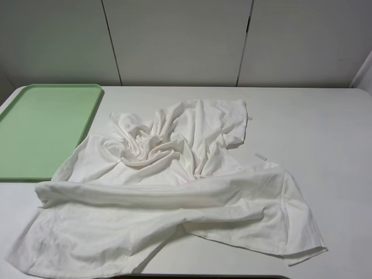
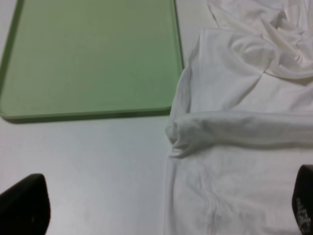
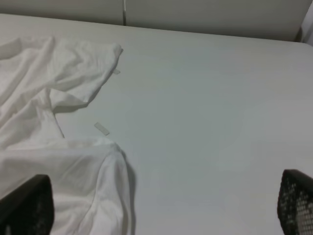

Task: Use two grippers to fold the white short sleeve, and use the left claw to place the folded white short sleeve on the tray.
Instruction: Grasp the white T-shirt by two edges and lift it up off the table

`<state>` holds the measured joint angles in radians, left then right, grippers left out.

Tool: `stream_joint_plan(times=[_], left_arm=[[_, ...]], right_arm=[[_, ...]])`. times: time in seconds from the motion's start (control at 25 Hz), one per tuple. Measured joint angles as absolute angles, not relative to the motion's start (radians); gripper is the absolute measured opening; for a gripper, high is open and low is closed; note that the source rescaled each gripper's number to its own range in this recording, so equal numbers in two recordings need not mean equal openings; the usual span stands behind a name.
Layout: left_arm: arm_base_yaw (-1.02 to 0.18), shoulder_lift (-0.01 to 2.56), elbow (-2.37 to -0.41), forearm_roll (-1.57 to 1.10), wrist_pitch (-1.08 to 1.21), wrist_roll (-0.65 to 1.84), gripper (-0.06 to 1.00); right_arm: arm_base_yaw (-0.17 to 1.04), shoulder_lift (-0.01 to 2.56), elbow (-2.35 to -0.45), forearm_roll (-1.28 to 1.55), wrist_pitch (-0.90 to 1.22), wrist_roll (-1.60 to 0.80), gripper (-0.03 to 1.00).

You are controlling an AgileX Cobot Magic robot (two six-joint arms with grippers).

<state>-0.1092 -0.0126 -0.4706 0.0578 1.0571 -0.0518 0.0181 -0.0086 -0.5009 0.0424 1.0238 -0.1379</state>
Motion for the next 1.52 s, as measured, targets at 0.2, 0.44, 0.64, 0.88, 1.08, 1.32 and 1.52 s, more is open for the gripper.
stream_joint_plan(times=[0.2,0.44,0.64,0.88,1.08,1.32,1.52], left_arm=[[-0.109,-0.013,-0.471,0.058,1.057,-0.052,1.0],[-0.109,-0.013,-0.471,0.058,1.057,-0.052,1.0],[-0.109,-0.013,-0.471,0.058,1.057,-0.052,1.0],[-0.109,-0.013,-0.471,0.06,1.056,-0.052,1.0],[-0.109,-0.013,-0.471,0.069,1.056,-0.051,1.0],[-0.109,-0.013,-0.473,0.065,1.056,-0.051,1.0],[-0.113,-0.01,-0.518,-0.016,1.03,0.022,1.0]], right_arm=[[0.018,-0.009,-0.501,0.042,1.024,-0.138,1.0],[0.018,-0.009,-0.501,0.045,1.024,-0.138,1.0],[0.054,-0.009,-0.501,0.048,1.024,-0.138,1.0],[0.072,-0.009,-0.501,0.056,1.024,-0.138,1.0],[0.072,-0.009,-0.501,0.059,1.024,-0.138,1.0],[0.074,-0.006,-0.501,0.088,1.024,-0.165,1.0],[0.1,0.057,-0.511,0.107,1.021,-0.188,1.0]])
